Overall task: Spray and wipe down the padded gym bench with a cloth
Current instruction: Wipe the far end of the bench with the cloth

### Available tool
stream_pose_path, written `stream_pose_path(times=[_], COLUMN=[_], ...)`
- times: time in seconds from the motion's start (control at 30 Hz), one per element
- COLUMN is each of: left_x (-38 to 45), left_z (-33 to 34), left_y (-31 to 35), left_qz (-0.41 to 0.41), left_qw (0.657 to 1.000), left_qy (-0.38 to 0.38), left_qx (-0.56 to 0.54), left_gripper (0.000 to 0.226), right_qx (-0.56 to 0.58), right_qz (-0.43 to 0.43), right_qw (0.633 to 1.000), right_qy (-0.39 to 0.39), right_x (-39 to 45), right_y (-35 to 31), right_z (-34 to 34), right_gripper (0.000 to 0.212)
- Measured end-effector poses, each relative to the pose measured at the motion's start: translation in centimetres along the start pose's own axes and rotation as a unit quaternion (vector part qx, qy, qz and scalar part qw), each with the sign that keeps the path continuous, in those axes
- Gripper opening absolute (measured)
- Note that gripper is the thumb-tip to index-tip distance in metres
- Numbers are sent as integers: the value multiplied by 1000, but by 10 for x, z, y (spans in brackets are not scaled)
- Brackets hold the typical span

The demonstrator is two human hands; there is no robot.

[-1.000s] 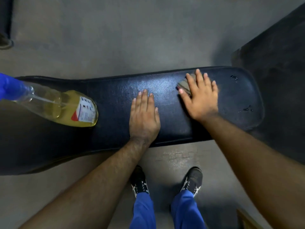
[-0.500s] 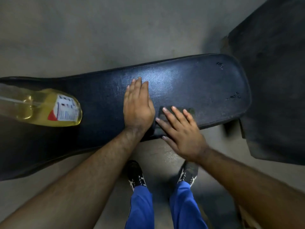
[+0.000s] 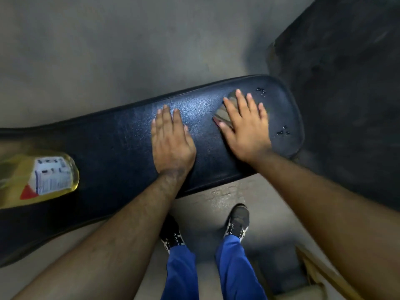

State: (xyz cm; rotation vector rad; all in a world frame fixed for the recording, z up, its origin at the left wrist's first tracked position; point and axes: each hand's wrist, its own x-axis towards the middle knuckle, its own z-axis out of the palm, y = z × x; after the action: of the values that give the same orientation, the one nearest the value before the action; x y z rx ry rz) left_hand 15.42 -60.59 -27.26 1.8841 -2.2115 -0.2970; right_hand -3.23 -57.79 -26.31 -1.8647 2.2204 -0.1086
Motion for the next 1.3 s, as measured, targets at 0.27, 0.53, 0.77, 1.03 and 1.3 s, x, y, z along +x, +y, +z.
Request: stream_pose_path(times=[0.27, 0.53, 0.77, 1.03, 1.3], left_x=[1, 1, 2, -3, -7], left_z=[2, 3, 0, 4, 24], left_y=[1, 1, 5, 43, 88], left_qz=[9, 19, 15, 65, 35], left_qw=[999, 998, 996, 998, 999], left_qy=[-6, 16, -4, 1, -9], left_qx=[45, 50, 85, 9, -22], left_gripper=[57, 59, 59, 46, 51], right_qx=[-16, -11, 18, 36, 45], right_qz=[-86, -243, -168, -54, 80], right_qw=[996, 968, 984, 998, 996], right_qy=[-15, -60, -52, -10, 0], right_x=[58, 78, 21, 42, 58], right_y=[19, 11, -4, 12, 43], right_z=[-14, -15, -10, -10, -20], right_gripper=[61, 61, 63, 60, 60])
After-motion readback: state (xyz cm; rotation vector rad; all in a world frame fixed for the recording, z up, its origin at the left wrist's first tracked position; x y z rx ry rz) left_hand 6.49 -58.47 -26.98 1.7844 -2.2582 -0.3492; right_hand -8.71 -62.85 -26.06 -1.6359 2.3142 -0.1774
